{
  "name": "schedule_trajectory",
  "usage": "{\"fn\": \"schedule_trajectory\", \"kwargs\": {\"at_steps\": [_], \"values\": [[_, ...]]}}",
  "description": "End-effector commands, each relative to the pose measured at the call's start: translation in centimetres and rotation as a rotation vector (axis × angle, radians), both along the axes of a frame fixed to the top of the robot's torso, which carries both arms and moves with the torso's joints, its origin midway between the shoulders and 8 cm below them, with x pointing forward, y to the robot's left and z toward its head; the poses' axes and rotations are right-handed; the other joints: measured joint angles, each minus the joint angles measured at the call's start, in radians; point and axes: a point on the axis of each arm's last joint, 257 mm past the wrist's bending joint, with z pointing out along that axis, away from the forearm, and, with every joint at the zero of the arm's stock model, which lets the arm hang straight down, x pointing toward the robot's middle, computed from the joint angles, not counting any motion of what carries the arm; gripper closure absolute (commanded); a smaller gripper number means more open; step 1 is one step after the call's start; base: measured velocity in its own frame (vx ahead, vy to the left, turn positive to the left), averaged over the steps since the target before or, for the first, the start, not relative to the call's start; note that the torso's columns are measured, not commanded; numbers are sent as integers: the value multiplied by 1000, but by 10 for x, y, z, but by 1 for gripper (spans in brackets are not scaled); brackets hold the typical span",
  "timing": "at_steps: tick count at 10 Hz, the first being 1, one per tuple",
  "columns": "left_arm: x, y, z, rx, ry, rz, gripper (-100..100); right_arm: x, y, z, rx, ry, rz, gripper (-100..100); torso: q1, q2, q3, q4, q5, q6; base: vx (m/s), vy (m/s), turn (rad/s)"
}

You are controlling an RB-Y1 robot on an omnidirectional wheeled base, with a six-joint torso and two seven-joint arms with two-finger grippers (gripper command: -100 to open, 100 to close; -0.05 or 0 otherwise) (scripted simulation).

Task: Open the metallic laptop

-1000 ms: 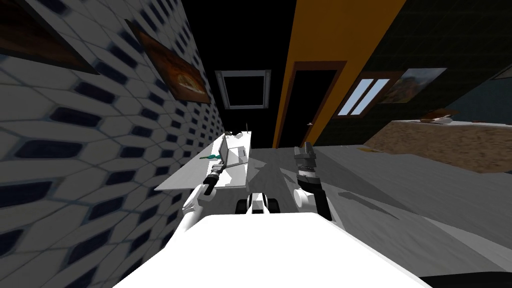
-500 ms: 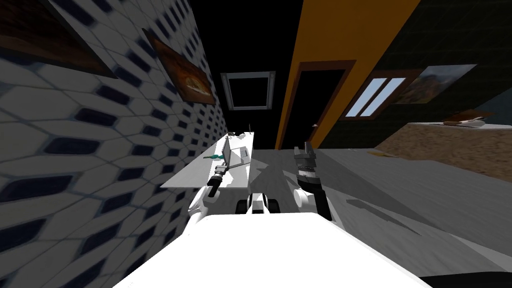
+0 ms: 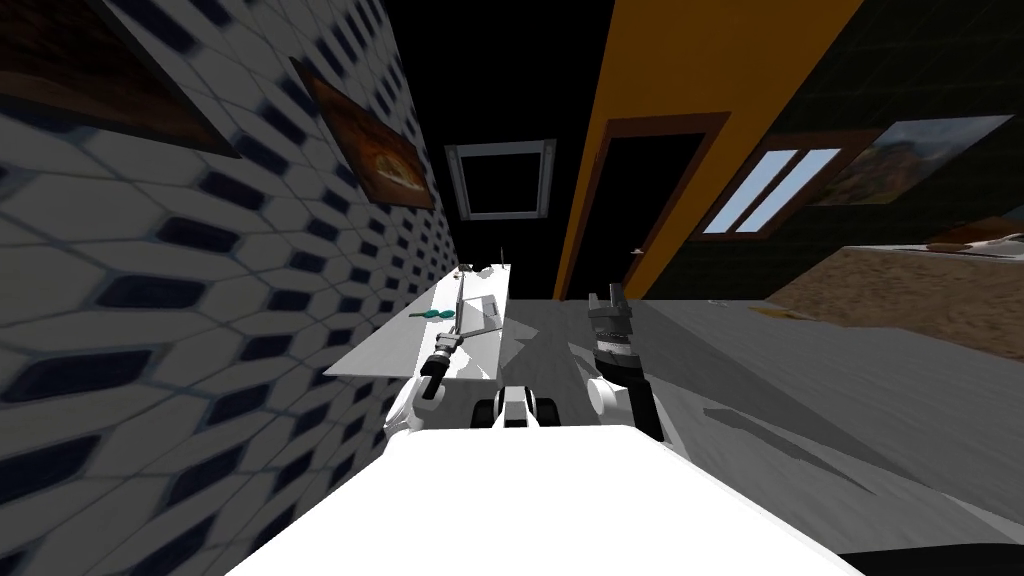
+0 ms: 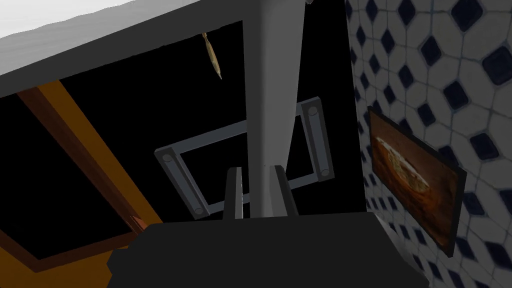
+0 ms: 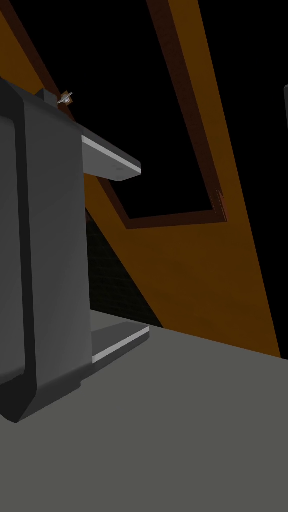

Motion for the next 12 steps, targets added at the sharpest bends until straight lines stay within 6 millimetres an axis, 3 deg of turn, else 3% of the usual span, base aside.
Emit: {"fn": "schedule_trajectory", "kwargs": {"at_steps": [1,4,5,6,8,12], "values": [[-11,-13,-19,49,30,-7,100,0,0,0,0,0,0,0,0,0,0,0,0,0,34,8,57],[-17,-37,-28,128,32,-33,100,0,0,0,0,0,0,0,-1,-1,0,-1,0,1,37,5,60],[-10,-29,-14,111,4,-29,100,0,0,0,0,0,0,0,-2,0,0,0,0,1,10,-6,21],[-29,-21,-43,59,79,-22,100,0,0,0,0,0,0,0,-2,1,0,4,-3,0,-28,149,-313],[-29,-27,-48,5,96,-22,100,0,0,0,0,0,0,0,9,-4,-2,-2,4,2,-48,142,-443],[-32,-7,-63,-77,152,63,100,0,0,0,0,0,0,0,-4,-23,-11,-6,4,14,-21,14,-297]]}}
